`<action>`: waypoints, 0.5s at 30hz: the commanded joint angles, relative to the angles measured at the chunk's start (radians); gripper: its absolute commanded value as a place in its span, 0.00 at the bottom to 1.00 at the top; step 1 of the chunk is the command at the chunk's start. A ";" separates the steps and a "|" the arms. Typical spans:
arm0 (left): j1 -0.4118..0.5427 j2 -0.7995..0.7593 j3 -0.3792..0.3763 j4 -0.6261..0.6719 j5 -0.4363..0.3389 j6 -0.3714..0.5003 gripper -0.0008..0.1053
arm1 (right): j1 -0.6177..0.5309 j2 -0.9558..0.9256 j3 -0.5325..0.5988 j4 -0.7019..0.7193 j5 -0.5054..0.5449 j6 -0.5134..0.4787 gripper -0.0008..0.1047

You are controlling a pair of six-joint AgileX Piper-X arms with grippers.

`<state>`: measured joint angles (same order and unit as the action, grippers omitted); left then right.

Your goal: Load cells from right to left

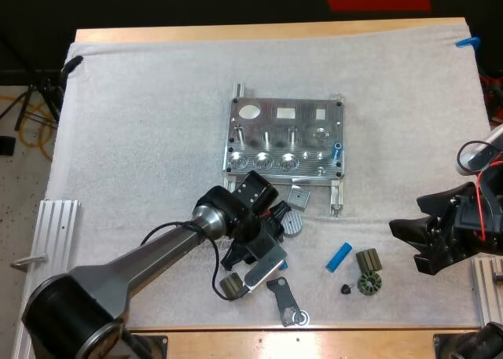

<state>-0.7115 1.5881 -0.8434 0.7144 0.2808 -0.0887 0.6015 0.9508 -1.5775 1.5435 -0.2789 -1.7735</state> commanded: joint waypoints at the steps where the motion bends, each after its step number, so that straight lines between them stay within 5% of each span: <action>1: -0.004 0.008 0.001 0.000 0.005 0.001 0.48 | -0.003 -0.006 -0.004 0.009 -0.013 -0.014 0.53; 15: -0.004 0.028 0.003 -0.031 0.007 0.001 0.46 | -0.003 -0.006 -0.004 0.009 -0.013 -0.025 0.53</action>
<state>-0.7115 1.6123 -0.8434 0.6950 0.2851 -0.0887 0.6015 0.9508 -1.5775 1.5435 -0.2789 -1.7843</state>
